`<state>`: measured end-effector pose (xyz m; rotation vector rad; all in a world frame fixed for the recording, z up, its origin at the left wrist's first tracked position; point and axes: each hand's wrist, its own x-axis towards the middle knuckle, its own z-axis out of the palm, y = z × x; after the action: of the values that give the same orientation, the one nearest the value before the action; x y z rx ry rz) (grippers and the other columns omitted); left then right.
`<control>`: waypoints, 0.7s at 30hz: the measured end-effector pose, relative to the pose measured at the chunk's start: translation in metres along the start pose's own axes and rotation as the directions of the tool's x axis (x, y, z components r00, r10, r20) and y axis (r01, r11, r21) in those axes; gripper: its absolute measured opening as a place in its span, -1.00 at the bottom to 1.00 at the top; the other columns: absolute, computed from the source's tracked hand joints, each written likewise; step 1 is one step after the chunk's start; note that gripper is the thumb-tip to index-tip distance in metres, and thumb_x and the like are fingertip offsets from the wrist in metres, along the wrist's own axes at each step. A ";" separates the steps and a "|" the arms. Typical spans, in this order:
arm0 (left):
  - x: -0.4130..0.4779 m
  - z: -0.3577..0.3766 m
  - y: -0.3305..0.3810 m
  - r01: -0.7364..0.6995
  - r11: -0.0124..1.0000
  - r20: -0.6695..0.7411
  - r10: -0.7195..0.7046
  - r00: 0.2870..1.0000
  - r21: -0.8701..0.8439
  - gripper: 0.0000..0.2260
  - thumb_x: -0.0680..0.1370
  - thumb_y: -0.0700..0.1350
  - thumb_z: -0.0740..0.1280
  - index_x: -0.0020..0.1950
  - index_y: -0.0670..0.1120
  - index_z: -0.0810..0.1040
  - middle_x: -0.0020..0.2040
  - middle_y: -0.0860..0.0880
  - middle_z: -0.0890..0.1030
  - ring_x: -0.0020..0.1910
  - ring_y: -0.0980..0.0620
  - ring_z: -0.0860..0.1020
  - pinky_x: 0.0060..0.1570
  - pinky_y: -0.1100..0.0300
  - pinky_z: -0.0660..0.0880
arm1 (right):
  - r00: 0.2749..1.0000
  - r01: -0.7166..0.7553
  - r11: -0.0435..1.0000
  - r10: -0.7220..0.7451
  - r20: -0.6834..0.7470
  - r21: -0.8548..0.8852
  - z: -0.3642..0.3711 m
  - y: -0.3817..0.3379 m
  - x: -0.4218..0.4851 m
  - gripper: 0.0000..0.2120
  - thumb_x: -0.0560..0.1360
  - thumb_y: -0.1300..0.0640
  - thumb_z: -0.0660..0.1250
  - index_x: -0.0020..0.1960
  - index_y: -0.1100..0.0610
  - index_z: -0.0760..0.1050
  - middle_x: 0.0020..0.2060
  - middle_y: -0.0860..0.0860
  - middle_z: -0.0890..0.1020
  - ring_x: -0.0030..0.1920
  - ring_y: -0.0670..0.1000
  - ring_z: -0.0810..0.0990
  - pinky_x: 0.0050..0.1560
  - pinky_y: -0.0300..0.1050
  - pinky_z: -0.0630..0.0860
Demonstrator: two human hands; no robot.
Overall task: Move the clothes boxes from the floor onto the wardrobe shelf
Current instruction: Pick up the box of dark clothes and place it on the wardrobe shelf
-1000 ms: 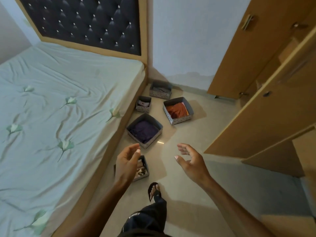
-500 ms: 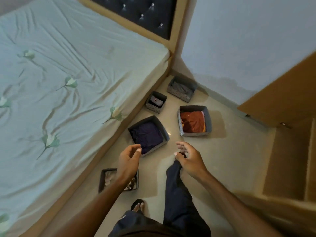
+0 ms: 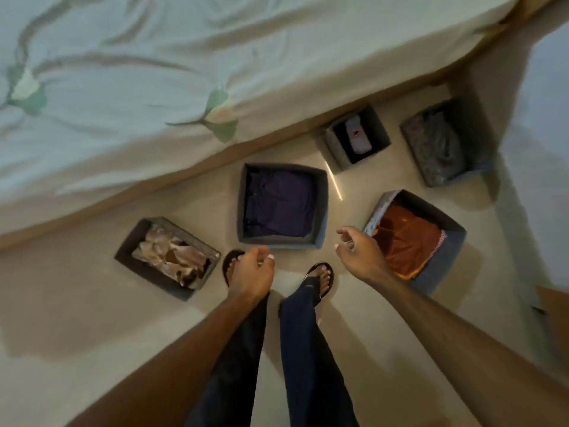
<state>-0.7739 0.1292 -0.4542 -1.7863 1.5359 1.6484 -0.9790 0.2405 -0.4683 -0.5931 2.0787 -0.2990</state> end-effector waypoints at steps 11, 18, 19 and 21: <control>0.227 0.119 -0.102 0.301 0.943 0.049 -0.297 0.953 -0.138 -0.55 0.54 0.05 0.34 0.41 0.06 0.37 0.22 -0.02 0.53 0.17 -0.09 0.52 0.18 0.13 0.43 | 0.995 0.007 0.953 0.023 0.095 -0.302 0.116 0.102 0.244 -0.42 0.50 0.06 0.28 0.47 0.11 0.20 0.34 0.22 0.31 0.30 0.27 0.40 0.30 0.12 0.41; 0.258 0.105 -0.122 0.279 0.928 -0.026 -0.294 0.955 -0.248 -0.62 0.46 0.12 0.38 0.19 -0.05 0.51 0.20 -0.08 0.58 0.20 -0.13 0.53 0.27 -0.04 0.43 | 0.997 -0.036 0.951 0.012 -0.080 -0.307 0.140 0.122 0.239 -0.67 0.49 0.19 0.21 0.24 0.15 0.49 0.19 0.22 0.55 0.17 0.28 0.53 0.15 0.11 0.51; 0.259 0.098 -0.122 0.260 0.927 -0.072 -0.288 0.955 -0.271 -0.52 0.45 0.10 0.39 0.31 -0.07 0.47 0.27 -0.09 0.55 0.24 -0.14 0.51 0.30 -0.04 0.42 | 1.000 -0.026 0.955 0.024 -0.011 -0.296 0.147 0.126 0.228 -0.67 0.49 0.18 0.21 0.23 0.11 0.52 0.17 0.20 0.58 0.15 0.26 0.56 0.15 0.08 0.52; 0.261 0.076 -0.115 0.223 0.916 -0.173 -0.292 0.941 -0.332 -0.39 0.48 0.03 0.39 0.49 -0.06 0.30 0.43 -0.12 0.42 0.35 -0.14 0.43 0.33 0.08 0.35 | 0.973 0.026 0.960 0.041 0.229 -0.280 0.161 0.130 0.205 -0.66 0.47 0.09 0.22 0.21 0.04 0.56 0.16 0.11 0.62 0.14 0.19 0.60 0.16 0.01 0.53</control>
<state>-0.7780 0.1036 -0.7482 -2.2906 1.0948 1.6743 -0.9761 0.2480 -0.7595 -0.7525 1.9069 0.0734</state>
